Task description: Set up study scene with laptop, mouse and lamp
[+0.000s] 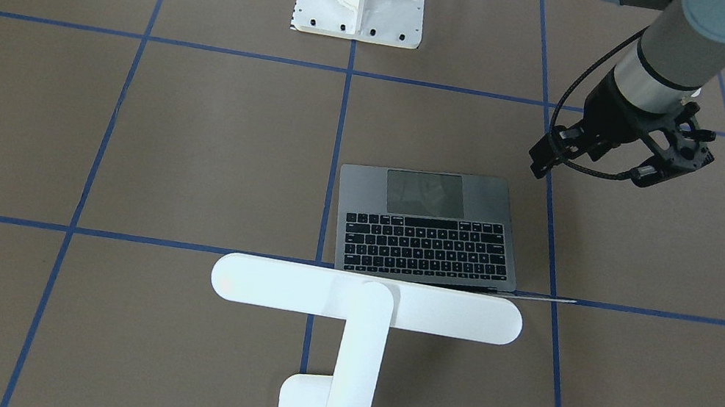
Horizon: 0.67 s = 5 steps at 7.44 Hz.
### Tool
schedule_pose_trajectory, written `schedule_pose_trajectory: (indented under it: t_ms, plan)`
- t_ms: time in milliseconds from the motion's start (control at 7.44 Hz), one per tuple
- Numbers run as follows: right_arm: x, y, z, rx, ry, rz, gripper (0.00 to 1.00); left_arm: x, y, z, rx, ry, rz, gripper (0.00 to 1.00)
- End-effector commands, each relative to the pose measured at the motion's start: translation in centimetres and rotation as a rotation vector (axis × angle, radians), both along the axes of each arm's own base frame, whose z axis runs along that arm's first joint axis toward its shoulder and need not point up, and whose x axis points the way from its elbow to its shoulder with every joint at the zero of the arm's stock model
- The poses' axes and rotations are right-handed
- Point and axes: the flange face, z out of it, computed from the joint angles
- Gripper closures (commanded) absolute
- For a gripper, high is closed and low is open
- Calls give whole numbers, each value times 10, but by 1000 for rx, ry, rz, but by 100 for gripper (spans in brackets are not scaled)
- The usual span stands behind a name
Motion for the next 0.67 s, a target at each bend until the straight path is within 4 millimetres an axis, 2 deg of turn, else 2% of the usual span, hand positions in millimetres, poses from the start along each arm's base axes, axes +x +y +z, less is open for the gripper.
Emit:
schedule_pose_trajectory:
  t_ms: [0,403,538]
  plan:
    - [0,3,1,-1,-1,-2,2,0,0,0,0,0,0,0]
    - [2,15,9,-24,0,-4,2,0,0,-1,1,1,0,0]
    - [3,23,11,-35,1,-5,21,0,0,-2,3,2,0,0]
